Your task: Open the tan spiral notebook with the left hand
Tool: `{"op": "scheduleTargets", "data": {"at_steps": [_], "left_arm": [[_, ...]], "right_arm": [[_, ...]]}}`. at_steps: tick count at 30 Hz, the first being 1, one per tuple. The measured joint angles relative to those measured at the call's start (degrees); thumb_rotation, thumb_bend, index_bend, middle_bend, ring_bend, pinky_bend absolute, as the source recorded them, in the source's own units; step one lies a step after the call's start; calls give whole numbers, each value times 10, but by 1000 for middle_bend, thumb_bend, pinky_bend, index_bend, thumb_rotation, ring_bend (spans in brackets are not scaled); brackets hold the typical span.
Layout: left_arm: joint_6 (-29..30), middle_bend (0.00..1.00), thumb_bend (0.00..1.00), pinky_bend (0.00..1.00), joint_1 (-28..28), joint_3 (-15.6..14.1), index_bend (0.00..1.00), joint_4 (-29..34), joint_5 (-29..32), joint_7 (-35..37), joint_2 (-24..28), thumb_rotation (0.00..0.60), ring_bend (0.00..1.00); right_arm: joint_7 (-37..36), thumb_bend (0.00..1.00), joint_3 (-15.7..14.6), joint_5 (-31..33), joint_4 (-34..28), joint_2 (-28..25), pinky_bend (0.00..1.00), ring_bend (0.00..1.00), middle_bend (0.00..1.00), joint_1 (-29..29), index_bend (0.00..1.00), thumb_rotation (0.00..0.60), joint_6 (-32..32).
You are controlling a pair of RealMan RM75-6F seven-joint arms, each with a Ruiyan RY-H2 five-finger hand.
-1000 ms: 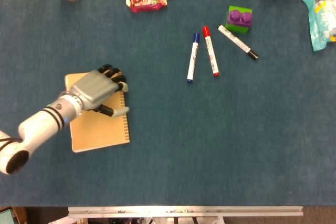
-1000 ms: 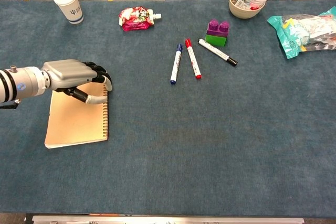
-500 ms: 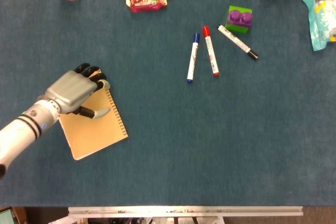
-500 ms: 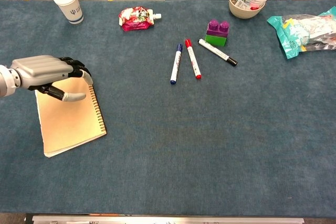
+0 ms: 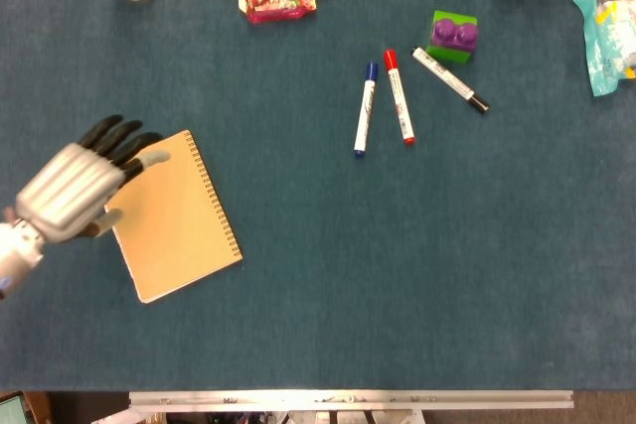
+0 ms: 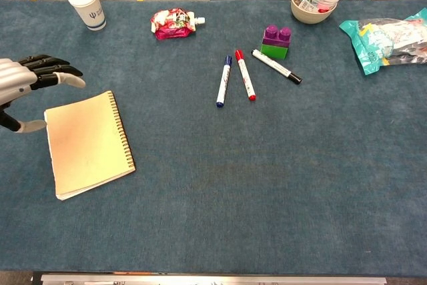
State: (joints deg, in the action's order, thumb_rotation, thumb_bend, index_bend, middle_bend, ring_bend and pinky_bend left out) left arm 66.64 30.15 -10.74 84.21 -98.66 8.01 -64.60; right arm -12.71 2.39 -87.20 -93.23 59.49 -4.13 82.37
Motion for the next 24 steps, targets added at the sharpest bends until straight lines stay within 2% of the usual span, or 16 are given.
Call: {"op": "scheduleTargets", "data": {"at_steps": [7, 16, 24], "left_arm": [[40, 90, 260, 23, -39, -27, 143, -97, -42, 37, -37, 600, 0], [77, 89, 260, 23, -68, -46, 143, -214, -75, 63, -97, 600, 0], [94, 86, 260, 23, -81, -56, 142, -284, -90, 98, -142, 600, 0]], "right_arm": [[6, 395, -2, -3, -6, 1, 291, 235, 373, -2, 363, 600, -3], [19, 394, -5, -4, -15, 0, 291, 234, 373, -4, 363, 600, -7], [24, 394, -6, -7, -22, -1, 291, 234, 373, -3, 363, 600, -2]]}}
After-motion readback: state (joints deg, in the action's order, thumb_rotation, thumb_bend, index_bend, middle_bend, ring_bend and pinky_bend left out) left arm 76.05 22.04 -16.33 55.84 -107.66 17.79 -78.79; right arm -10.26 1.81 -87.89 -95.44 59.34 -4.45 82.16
